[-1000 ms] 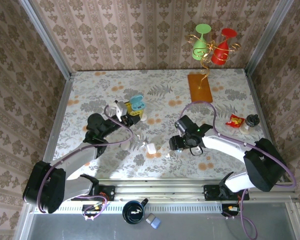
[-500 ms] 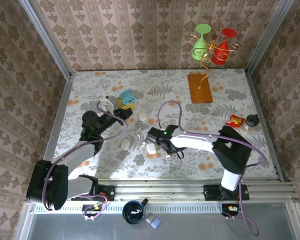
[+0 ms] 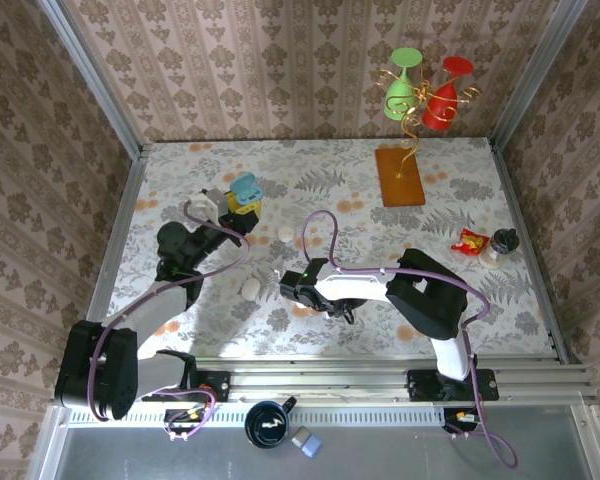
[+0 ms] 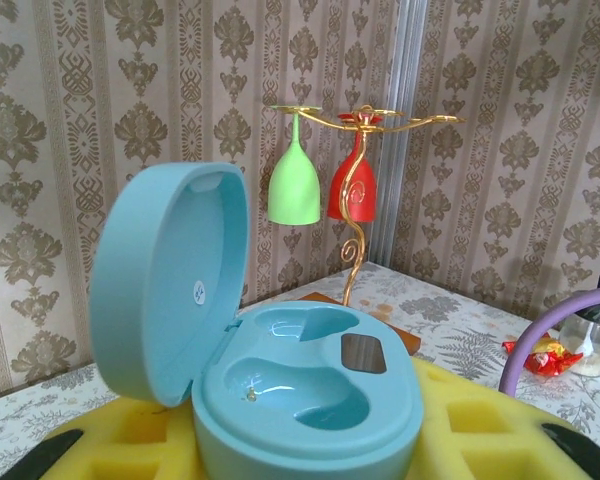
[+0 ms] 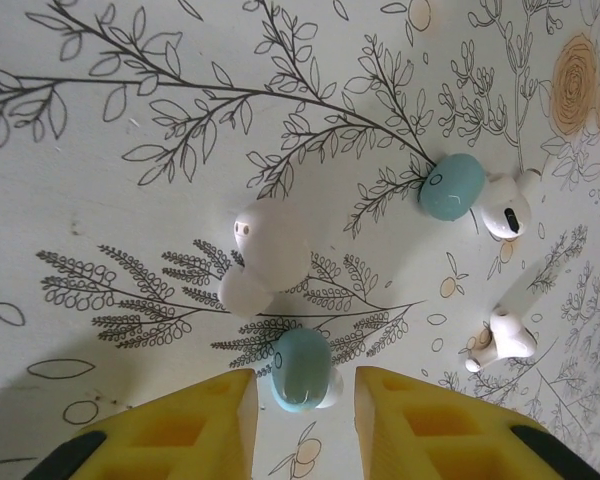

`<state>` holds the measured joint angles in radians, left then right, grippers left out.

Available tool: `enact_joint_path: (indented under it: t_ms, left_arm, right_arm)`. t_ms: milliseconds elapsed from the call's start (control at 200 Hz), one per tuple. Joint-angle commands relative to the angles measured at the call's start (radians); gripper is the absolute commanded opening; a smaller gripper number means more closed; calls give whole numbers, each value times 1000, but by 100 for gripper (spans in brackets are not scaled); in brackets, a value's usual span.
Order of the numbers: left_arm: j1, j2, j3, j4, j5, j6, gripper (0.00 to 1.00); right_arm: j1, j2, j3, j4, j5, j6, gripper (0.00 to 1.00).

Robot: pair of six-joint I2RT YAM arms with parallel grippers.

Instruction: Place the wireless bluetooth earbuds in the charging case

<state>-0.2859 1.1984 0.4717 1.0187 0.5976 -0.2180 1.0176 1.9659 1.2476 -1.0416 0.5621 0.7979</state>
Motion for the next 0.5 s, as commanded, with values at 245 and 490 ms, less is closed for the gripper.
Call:
enact_joint_path:
  t_ms: [245, 490]
  left_arm:
    - [8, 1, 13, 41, 27, -25, 25]
    - [9, 19, 18, 44, 33, -24, 25]
  right_arm:
    - [-31, 36, -34, 8, 6, -2, 31]
    - [-50, 34, -54, 38, -3, -34, 23]
